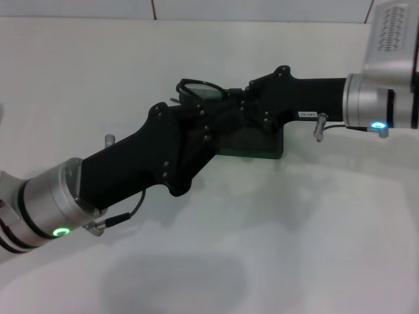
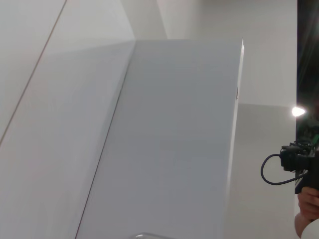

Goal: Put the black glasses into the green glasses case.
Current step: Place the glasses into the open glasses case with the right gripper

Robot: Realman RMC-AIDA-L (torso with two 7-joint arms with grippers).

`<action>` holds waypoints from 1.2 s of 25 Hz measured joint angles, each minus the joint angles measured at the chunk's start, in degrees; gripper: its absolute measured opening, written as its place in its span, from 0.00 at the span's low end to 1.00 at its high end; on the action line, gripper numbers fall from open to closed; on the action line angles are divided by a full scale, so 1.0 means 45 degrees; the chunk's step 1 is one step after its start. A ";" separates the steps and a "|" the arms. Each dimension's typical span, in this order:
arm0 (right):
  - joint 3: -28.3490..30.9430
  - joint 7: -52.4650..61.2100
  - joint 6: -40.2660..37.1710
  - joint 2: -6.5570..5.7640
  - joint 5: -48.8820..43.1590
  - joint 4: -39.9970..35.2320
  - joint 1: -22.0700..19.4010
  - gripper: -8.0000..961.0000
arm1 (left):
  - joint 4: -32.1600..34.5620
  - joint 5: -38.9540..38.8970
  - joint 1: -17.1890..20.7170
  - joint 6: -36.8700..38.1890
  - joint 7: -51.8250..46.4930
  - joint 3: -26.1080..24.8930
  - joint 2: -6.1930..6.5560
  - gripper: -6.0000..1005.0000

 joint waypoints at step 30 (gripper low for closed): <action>-0.4245 0.1271 0.5208 0.0035 -0.0142 -0.0006 0.0691 0.09 | -0.0021 0.0114 -0.0201 -0.0371 0.0005 -0.0293 -0.0048 0.08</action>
